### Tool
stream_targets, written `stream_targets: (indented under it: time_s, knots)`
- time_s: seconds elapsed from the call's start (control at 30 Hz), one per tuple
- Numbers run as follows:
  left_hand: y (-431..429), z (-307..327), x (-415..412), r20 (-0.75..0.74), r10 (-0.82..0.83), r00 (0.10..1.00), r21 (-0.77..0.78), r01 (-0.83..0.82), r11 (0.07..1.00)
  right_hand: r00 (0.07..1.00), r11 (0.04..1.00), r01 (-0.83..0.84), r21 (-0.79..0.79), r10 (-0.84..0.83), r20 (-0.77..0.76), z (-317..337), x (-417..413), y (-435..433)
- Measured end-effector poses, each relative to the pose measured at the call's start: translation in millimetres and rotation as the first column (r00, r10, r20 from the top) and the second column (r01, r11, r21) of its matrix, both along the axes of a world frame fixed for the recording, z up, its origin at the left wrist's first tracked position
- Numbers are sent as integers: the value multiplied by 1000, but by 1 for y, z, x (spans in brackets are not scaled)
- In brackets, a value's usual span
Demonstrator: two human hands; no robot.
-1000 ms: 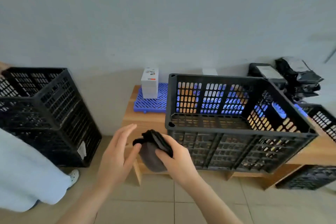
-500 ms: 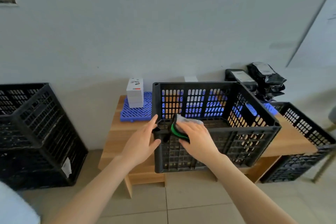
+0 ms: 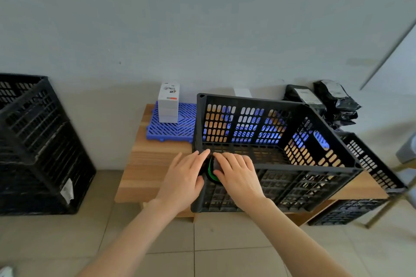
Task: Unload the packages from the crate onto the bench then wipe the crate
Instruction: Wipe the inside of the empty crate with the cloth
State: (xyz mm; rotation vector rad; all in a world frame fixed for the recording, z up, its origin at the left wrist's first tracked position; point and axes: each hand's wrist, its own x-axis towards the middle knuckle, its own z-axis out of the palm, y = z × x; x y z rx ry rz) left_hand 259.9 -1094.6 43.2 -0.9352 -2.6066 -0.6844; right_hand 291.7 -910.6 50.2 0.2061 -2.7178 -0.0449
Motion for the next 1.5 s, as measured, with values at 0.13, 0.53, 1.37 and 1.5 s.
stream_targets:
  time_s: [0.13,0.53,1.37,1.5]
  knots:
    - [3,-2,4,-35,22,999,-65,-24,998,998,998,-63,23,63,16,0,-5,8]
    - [24,13,30,-35,200,979,-339,-200,919,990,987,-132,96,136,-41,-2,5,72]
    - [56,12,48,130,352,927,-449,-262,855,982,984,-178,-4,177,-63,-8,12,104]
    - [47,-1,43,60,299,952,-333,-264,905,973,976,-219,12,219,-77,-12,-7,43]
